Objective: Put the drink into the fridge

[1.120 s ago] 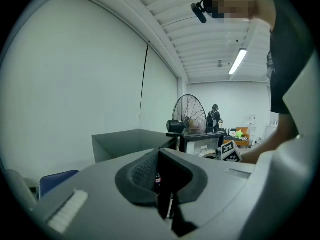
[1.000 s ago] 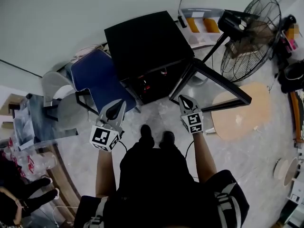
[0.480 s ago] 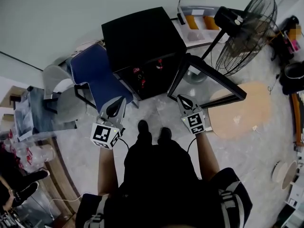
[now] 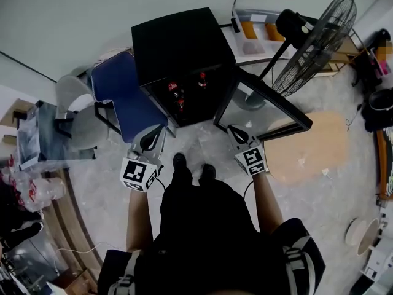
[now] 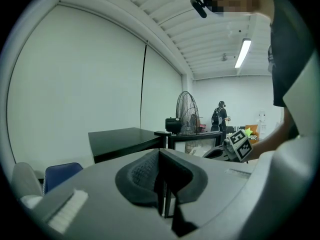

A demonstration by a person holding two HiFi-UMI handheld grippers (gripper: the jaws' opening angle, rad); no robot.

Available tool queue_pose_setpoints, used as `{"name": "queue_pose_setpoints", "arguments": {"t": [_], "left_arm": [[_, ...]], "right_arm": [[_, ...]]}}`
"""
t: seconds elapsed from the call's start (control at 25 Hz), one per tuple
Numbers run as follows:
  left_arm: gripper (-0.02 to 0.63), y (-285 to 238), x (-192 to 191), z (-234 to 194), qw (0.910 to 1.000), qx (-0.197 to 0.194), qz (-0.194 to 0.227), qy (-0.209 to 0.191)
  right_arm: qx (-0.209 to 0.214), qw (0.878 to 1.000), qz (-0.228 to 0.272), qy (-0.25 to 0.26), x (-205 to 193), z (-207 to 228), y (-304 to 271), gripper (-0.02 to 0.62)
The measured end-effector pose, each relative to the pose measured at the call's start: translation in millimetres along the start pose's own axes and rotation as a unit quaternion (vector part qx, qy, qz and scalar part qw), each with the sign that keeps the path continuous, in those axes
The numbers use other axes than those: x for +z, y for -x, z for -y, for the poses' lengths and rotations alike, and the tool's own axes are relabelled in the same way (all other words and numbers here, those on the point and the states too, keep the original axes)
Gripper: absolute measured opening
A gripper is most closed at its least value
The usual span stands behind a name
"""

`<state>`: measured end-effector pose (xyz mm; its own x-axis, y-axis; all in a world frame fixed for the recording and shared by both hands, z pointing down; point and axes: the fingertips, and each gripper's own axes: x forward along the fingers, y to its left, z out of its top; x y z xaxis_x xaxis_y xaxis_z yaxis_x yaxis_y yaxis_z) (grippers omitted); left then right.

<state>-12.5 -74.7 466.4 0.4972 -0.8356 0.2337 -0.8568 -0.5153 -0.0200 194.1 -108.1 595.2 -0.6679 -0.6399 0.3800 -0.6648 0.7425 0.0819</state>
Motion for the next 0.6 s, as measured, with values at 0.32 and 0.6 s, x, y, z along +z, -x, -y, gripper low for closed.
{"name": "queue_pose_setpoints", "arguments": {"t": [0.32,0.6], "left_arm": [[0.000,0,-4,15,0.9997,0.019,0.006,0.012],[0.000,-7,-2,26,0.9997,0.020,0.007,0.011]], "right_arm": [[0.003,1.000,0.008,0.001,-4,8,14,0.002],[0.004,1.000,0.014,0.000,-3,17,18,0.002]]}}
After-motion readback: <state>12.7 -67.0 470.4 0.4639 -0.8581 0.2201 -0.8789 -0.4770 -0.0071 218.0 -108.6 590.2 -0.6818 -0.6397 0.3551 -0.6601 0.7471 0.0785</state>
